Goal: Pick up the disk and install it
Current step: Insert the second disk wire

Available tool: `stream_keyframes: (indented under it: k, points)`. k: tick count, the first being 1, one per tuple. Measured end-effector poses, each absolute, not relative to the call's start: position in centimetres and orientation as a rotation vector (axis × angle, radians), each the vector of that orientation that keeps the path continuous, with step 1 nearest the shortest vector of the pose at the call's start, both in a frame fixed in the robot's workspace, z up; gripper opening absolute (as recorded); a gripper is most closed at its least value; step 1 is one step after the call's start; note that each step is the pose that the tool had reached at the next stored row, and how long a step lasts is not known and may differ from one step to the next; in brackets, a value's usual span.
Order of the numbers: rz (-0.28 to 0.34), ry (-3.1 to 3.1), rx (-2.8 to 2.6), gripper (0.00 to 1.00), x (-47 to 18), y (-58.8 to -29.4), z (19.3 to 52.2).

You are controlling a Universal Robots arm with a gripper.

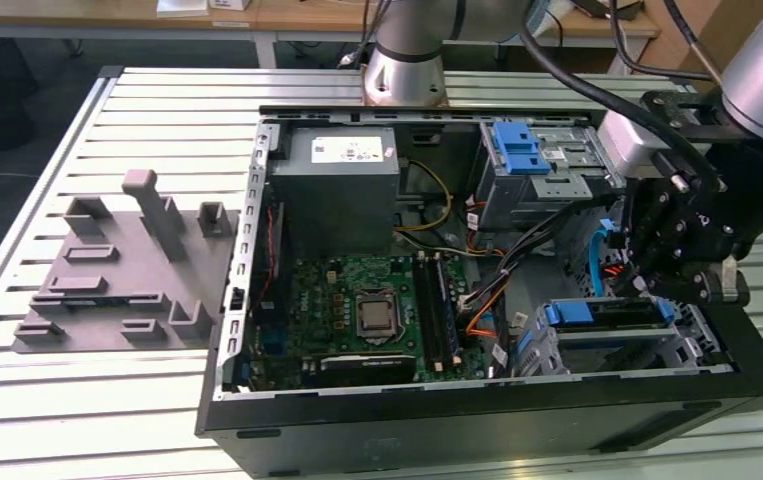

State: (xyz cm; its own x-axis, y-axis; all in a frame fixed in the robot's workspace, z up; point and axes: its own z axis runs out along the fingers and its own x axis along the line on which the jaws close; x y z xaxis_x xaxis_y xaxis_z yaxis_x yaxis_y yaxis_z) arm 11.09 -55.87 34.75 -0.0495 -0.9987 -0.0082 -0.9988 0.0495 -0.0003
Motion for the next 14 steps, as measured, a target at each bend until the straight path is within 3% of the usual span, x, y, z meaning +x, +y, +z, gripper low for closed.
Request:
stream_keyframes:
  k: [14]
  points:
    - [-0.004, 2.265, -2.156, 0.11, 10.8, -55.8, 36.8]
